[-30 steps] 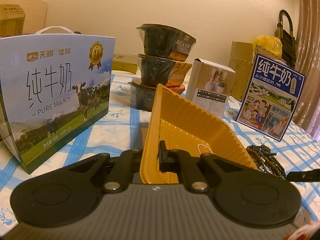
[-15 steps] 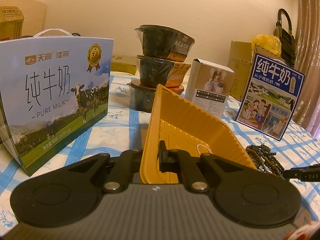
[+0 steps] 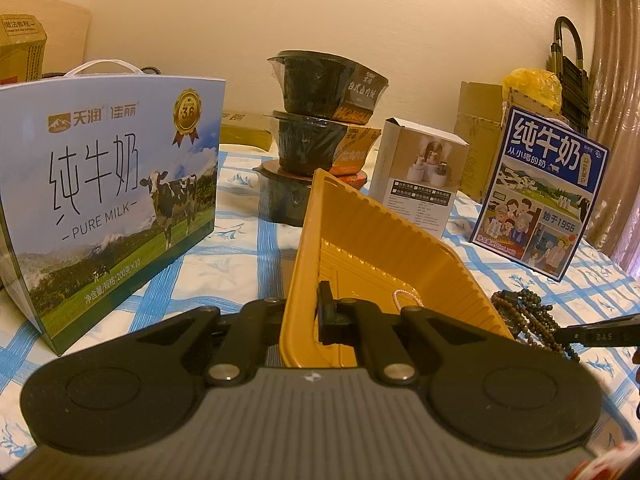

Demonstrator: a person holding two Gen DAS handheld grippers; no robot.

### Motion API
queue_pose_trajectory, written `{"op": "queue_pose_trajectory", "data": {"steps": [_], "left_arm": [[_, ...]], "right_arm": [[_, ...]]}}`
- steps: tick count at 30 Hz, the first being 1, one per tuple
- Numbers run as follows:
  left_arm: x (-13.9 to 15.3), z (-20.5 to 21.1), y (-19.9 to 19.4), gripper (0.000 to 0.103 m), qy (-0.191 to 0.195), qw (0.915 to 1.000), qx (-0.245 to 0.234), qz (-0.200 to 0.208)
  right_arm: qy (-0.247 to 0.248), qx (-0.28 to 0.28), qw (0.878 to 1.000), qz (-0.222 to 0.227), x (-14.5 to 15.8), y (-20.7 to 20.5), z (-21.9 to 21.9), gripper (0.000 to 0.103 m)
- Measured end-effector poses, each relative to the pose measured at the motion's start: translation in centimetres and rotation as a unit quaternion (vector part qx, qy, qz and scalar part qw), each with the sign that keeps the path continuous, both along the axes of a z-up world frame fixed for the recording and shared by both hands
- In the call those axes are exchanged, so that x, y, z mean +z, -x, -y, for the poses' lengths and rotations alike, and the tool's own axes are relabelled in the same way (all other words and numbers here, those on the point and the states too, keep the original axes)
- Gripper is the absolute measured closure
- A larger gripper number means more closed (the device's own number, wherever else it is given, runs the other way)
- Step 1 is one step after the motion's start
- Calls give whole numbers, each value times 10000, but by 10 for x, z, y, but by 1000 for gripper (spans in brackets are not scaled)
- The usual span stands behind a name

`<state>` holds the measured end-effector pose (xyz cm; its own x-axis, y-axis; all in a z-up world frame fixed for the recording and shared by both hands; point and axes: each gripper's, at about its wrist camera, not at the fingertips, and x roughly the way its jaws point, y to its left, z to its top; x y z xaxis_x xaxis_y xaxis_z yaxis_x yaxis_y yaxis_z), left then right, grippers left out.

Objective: Organize jewelry
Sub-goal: 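Return the right gripper to the pile and grasp another brown bead strand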

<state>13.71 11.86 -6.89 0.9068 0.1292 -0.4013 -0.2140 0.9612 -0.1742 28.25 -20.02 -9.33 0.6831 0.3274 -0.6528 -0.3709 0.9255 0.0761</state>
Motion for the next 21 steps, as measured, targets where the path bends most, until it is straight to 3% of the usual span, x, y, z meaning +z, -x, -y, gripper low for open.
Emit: {"op": "queue_pose_trajectory", "data": {"steps": [13,21], "left_arm": [[1,0,-1,98,-2,10000,-1,0],[1,0,-1,98,-6,10000,-3,-1]], "right_arm": [[222,137,9997,-27,-10,-18,-13,88],[545,232,9982,69,-13,-22,-21,96]]}}
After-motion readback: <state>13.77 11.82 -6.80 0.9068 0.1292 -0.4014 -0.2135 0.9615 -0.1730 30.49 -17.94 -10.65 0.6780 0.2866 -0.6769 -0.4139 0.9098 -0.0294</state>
